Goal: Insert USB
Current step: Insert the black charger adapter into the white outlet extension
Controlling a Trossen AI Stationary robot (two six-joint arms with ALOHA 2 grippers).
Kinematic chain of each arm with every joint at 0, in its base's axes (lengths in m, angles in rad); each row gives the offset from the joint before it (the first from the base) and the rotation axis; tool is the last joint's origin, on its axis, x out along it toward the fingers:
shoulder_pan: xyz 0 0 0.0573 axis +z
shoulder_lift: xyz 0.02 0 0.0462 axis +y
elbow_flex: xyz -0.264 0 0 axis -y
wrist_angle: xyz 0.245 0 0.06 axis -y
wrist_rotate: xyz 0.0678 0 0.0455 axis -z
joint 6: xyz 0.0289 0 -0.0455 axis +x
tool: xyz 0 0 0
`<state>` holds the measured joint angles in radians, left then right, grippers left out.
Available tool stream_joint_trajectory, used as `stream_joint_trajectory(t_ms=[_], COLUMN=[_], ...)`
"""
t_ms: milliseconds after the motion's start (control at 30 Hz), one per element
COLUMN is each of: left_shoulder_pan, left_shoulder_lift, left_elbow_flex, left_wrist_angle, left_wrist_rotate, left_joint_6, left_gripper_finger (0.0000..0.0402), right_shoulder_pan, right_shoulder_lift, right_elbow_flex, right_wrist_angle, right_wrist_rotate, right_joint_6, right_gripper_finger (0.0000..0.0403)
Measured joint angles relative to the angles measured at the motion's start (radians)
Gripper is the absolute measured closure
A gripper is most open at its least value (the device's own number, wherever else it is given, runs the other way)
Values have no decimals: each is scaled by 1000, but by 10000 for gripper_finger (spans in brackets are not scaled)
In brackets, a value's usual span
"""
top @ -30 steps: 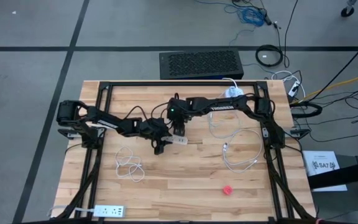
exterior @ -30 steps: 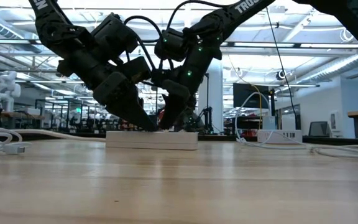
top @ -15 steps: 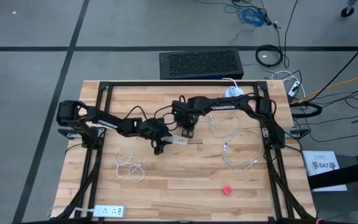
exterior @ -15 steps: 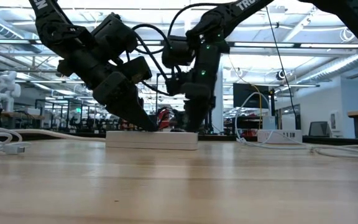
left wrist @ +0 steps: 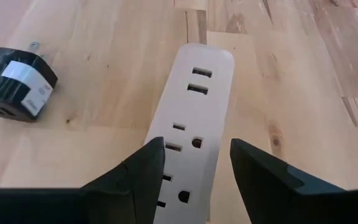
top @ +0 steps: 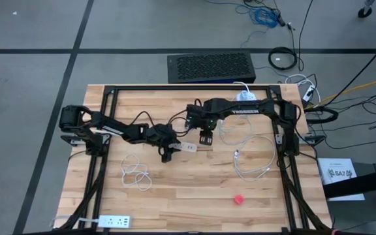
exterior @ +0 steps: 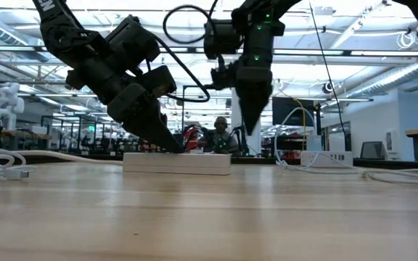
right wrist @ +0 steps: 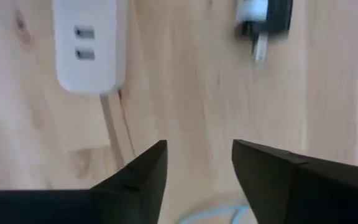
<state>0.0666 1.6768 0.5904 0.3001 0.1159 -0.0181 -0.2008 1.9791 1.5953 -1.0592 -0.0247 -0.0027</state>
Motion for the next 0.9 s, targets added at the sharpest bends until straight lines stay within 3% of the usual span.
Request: stream_joint_trajectory(t_ms=[167,467,667,900], left_shoulder_pan=[0,0,-1,-1], left_shoulder_lift=[-1,-1,-1,-1], left_elbow_flex=[-2,-6,-6,-6], left_wrist_angle=[1,17,18,18], left_wrist_rotate=[1,-4,-9,-11], left_joint_6=[0,-4,-13,-14], left_gripper_finger=[210,210,210,210], right_shoulder_pan=[-9,-80,-79,-84], right_shoulder_lift=[-14,-15,34,99], right_elbow_flex=[-62,-94,-93,-41], right_wrist_angle=[154,392,534,540], right_wrist_rotate=[-1,-8,-8,38], right_joint_6=[-98,-14,-114,-146], right_gripper_finger=[202,155,157,163])
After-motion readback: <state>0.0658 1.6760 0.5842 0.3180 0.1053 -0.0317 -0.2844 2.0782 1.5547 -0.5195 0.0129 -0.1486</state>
